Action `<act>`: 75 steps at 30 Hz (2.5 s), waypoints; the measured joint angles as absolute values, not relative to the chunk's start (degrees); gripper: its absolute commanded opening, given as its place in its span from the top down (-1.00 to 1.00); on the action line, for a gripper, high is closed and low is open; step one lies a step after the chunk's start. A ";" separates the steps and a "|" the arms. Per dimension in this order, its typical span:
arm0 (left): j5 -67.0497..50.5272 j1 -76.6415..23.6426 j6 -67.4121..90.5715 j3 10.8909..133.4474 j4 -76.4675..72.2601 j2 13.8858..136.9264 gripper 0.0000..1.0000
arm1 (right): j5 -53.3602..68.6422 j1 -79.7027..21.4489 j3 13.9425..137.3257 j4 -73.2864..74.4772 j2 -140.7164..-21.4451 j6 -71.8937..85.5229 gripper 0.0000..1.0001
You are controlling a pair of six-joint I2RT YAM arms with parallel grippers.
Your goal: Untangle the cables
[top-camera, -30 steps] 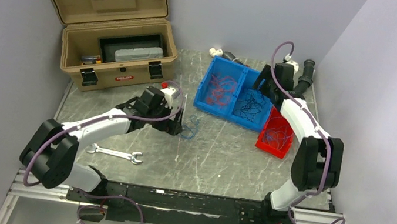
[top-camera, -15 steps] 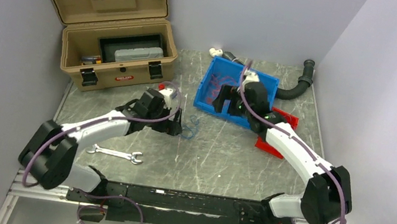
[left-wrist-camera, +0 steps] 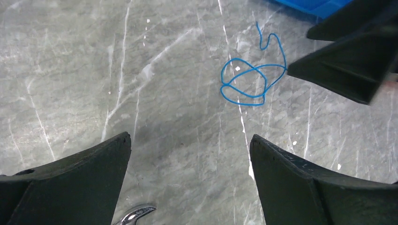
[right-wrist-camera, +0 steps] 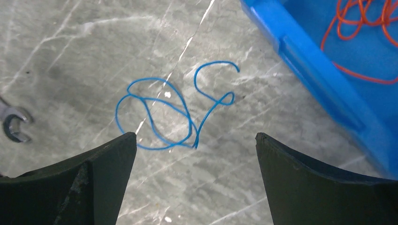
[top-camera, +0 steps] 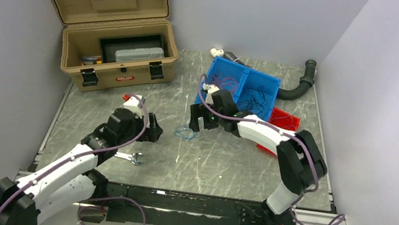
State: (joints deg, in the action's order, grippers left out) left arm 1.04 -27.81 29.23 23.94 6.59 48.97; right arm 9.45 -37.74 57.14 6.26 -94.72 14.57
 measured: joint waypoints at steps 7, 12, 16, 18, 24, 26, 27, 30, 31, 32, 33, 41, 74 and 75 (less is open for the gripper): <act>1.13 -27.57 27.62 20.10 3.49 41.15 -0.99 | 9.30 -37.91 65.04 7.29 -103.44 10.76 -1.00; 0.30 -27.55 24.91 17.74 0.86 37.52 -0.99 | 11.27 -37.91 69.56 7.68 -108.20 9.85 -1.00; 0.25 -27.55 23.42 17.61 0.14 36.03 -0.99 | 13.50 -38.11 70.57 8.36 -111.35 9.80 -1.00; 0.23 -27.55 23.11 17.58 0.12 35.31 -0.99 | 14.68 -38.41 70.76 8.49 -111.79 9.34 -1.00; 0.25 -27.55 22.96 17.06 -0.21 34.33 -0.99 | 15.53 -41.30 70.76 9.32 -111.77 8.82 -1.00; 0.23 -27.55 22.96 17.06 -0.23 34.33 -0.99 | 14.98 -42.70 70.76 9.54 -111.70 8.69 -1.00; 0.23 -27.55 22.96 17.06 -0.23 34.33 -0.99 | 14.35 -43.48 70.76 9.72 -111.66 8.58 -1.00; 0.25 -27.55 22.96 17.06 -0.23 34.33 -0.99 | 11.00 -45.91 70.76 10.50 -111.53 8.25 -1.00; 0.25 -27.55 22.94 17.06 -0.23 34.33 -0.99 | 9.30 -46.76 70.76 10.76 -111.50 8.08 -1.00; 0.25 -27.55 22.94 17.06 -0.21 34.33 -0.99 | 7.35 -47.64 70.81 11.16 -111.50 7.94 -0.99; 0.25 -27.55 22.94 17.06 -0.21 34.33 -0.99 | 5.32 -48.53 71.02 11.94 -111.50 7.88 -0.98; 0.23 -27.55 22.96 17.06 -0.16 33.91 -0.99 | -7.22 -52.49 71.35 16.03 -111.57 9.96 -0.17; -0.43 -27.57 17.61 8.03 -5.15 24.18 -0.98 | -11.75 -37.85 59.37 13.54 -79.29 19.44 1.00; -0.47 -27.57 17.61 7.75 -5.41 23.68 -0.98 | -11.79 -36.99 59.09 13.80 -78.15 19.53 1.00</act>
